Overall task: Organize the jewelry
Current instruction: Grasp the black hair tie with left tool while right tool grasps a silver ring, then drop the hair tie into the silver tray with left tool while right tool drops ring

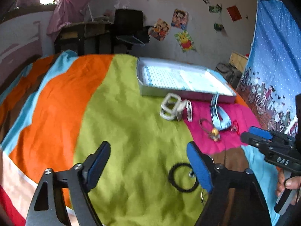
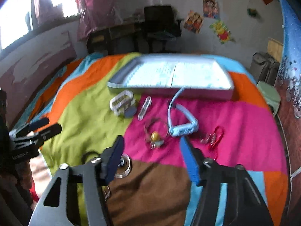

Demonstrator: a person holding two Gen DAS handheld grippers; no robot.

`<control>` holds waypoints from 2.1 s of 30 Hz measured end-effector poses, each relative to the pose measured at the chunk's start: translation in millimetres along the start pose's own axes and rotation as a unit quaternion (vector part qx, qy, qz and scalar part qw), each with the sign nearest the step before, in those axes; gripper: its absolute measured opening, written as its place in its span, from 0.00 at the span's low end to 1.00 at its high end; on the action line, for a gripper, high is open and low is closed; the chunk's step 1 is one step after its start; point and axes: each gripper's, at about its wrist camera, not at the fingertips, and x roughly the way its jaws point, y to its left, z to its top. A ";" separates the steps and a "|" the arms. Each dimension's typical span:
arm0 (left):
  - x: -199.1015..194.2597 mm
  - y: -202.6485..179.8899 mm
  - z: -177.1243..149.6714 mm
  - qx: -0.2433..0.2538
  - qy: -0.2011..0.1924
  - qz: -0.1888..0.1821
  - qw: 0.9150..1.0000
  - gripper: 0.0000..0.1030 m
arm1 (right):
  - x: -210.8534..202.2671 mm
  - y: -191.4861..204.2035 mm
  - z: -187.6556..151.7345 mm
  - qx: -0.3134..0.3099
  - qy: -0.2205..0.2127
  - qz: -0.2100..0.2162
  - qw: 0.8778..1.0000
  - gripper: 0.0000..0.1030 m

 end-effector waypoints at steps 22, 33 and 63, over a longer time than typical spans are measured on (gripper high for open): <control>49.8 -20.8 -33.2 0.057 0.063 -0.025 0.996 0.37 | 64.3 38.6 -30.8 -0.068 0.105 0.041 0.991 0.22; 47.1 -13.5 -28.7 0.034 0.068 -0.061 0.995 0.06 | 63.3 37.7 -27.5 -0.064 0.106 0.030 0.992 0.03; 94.4 -9.5 116.8 -0.009 -0.058 -0.040 0.998 0.06 | 48.3 -11.9 103.6 0.009 -0.080 0.024 0.996 0.02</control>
